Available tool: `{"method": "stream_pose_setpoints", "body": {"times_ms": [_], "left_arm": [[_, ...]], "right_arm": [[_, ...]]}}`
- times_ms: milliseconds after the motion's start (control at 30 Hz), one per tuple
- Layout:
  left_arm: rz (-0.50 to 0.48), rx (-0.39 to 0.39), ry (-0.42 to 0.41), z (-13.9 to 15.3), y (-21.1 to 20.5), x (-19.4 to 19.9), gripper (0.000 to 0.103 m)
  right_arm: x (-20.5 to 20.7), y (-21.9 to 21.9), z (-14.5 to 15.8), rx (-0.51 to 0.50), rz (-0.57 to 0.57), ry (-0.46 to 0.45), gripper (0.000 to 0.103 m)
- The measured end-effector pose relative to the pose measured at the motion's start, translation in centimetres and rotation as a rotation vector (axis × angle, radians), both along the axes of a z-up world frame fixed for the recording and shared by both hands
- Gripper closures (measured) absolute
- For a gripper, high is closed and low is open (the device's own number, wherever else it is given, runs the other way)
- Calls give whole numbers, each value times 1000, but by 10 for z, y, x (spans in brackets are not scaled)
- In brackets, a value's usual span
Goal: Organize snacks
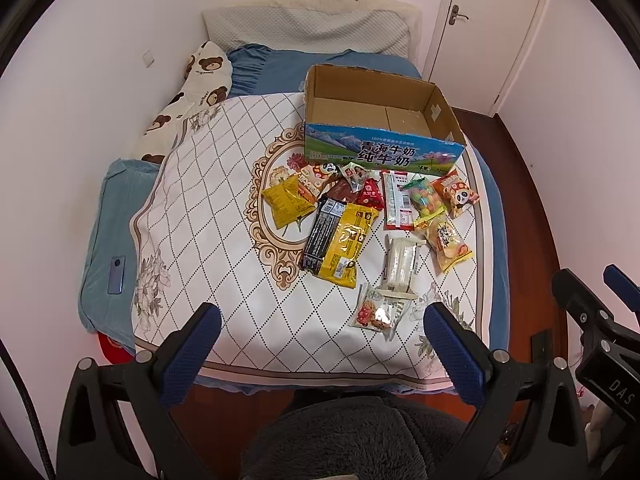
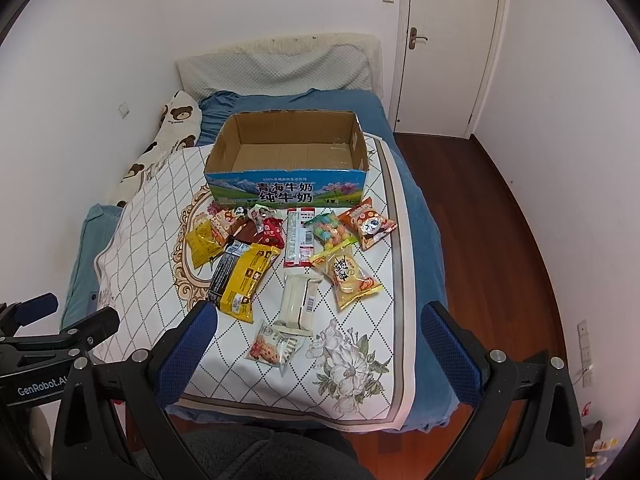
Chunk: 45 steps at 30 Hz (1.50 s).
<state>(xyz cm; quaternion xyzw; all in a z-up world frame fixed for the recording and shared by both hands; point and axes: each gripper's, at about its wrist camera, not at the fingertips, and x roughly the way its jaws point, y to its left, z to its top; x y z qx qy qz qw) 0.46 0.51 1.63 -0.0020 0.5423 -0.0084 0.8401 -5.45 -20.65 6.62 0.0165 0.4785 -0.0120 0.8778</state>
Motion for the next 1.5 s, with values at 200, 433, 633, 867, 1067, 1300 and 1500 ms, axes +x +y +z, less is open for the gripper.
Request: {"method": "stream_pose_setpoints", "body": {"times_ms": [200, 433, 633, 867, 1067, 1300, 1500], "left_arm": [[-4, -3, 3, 0, 1, 1, 0], [-7, -3, 0, -1, -1, 3, 0], [-8, -3, -2, -1, -1, 3, 0], [-10, -4, -2, -1, 0, 6, 0], [-7, -6, -4, -1, 2, 9, 0], [-9, -10, 6, -9, 7, 20, 0], [-44, 84, 51, -63, 9, 66, 0]], "right_arm": [[4, -1, 1, 0, -3, -2, 0], [4, -1, 0, -3, -2, -2, 0], [4, -1, 1, -4, -3, -5, 0], [7, 0, 2, -3, -3, -9, 0], [10, 2, 3, -1, -5, -10, 0], [14, 4, -2, 13, -15, -5, 0], [38, -3, -43, 67, -53, 52, 0]]}}
